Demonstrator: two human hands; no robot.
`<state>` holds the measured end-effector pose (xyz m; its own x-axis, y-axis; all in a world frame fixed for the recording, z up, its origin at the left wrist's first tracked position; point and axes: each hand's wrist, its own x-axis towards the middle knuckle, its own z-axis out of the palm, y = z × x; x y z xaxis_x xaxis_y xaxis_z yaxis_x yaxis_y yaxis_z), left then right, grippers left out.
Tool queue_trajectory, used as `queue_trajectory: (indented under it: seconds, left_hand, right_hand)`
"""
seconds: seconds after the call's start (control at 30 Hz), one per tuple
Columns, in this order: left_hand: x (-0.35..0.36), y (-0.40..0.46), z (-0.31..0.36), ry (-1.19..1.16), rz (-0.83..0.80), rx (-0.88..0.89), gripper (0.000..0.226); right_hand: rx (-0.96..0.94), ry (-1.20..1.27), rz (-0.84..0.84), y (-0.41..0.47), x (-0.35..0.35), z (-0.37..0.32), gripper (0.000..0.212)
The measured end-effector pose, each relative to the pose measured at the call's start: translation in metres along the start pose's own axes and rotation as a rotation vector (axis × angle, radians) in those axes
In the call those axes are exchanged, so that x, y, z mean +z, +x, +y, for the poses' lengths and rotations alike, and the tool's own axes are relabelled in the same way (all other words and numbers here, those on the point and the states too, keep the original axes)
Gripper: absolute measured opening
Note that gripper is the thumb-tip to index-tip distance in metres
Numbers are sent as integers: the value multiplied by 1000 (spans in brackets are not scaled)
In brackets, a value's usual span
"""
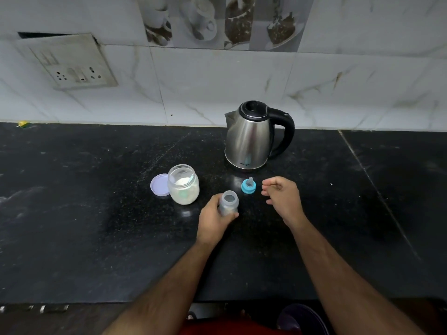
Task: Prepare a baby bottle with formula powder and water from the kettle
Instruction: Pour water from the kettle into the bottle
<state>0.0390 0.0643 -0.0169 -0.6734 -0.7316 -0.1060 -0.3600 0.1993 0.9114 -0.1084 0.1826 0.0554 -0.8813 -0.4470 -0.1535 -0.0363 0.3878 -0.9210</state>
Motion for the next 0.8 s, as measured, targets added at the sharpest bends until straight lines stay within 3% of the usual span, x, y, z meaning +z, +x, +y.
queue_trajectory:
  seconds: [0.5, 0.67, 0.8]
  left_hand:
    - [23, 19, 20, -29, 124, -37, 46]
    - [23, 24, 30, -39, 125, -52, 44]
    - [25, 27, 29, -40, 112, -51, 43]
  right_hand:
    - [-135, -44, 122, 79, -45, -5, 22]
    - [-205, -91, 220, 120, -53, -20, 62]
    - [-150, -39, 123, 152, -55, -28, 78]
